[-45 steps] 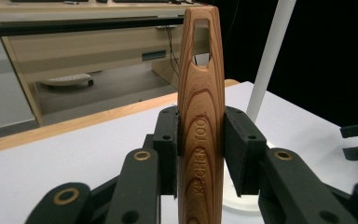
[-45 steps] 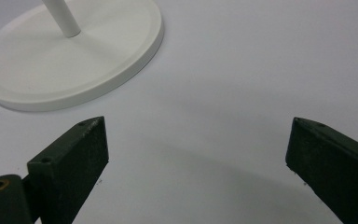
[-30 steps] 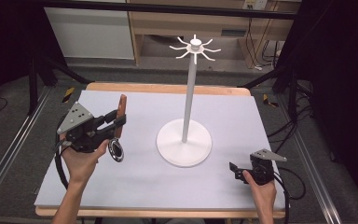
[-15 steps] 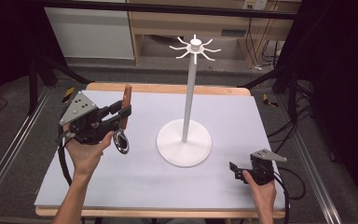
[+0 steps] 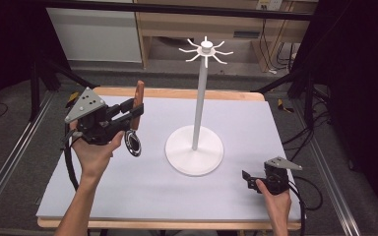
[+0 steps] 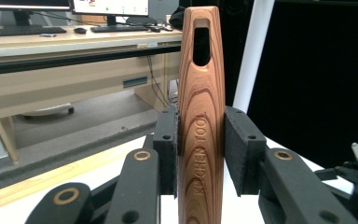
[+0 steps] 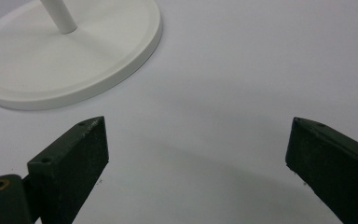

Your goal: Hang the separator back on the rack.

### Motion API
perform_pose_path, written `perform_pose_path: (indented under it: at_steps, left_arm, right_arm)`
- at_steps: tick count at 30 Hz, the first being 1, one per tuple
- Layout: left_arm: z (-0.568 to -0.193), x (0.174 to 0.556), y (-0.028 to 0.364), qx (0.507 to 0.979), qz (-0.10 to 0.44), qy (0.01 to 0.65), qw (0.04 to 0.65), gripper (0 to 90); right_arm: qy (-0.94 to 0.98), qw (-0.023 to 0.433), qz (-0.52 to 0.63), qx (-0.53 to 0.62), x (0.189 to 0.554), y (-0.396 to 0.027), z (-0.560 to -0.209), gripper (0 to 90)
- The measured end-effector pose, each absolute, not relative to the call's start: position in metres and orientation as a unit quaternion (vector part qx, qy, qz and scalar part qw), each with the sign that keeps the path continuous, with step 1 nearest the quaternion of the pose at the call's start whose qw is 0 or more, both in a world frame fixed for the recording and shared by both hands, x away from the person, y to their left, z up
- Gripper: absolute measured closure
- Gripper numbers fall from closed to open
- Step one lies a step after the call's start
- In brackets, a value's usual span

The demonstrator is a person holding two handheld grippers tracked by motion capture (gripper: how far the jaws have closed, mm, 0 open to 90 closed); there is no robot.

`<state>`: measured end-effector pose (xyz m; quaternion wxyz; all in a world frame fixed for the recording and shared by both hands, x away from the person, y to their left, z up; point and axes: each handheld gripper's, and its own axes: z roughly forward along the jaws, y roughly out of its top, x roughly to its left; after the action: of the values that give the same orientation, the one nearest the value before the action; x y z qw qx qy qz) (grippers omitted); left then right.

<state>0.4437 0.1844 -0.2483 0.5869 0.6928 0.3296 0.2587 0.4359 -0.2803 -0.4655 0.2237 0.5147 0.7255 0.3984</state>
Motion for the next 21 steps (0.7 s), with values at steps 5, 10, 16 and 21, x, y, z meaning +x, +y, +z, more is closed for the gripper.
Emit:
perform_pose_path:
  at_steps: [5,10,16,21]
  left_arm:
    - [-0.239,0.445,0.177,0.693,0.259,0.322,0.591,67.5]
    - [-0.232,0.444,0.17,0.693,0.262,0.315,0.593,67.5]
    - [-0.223,0.443,0.161,0.697,0.264,0.304,0.593,67.5]
    - [-0.218,0.442,0.153,0.698,0.265,0.297,0.595,67.5]
  right_arm:
    - [0.727,0.223,0.397,0.514,0.436,-0.28,-0.466,6.3]
    - [0.726,0.224,0.398,0.514,0.436,-0.281,-0.466,6.2]
    - [0.725,0.222,0.399,0.516,0.436,-0.281,-0.466,6.2]
    - [0.726,0.222,0.398,0.515,0.436,-0.282,-0.466,6.2]
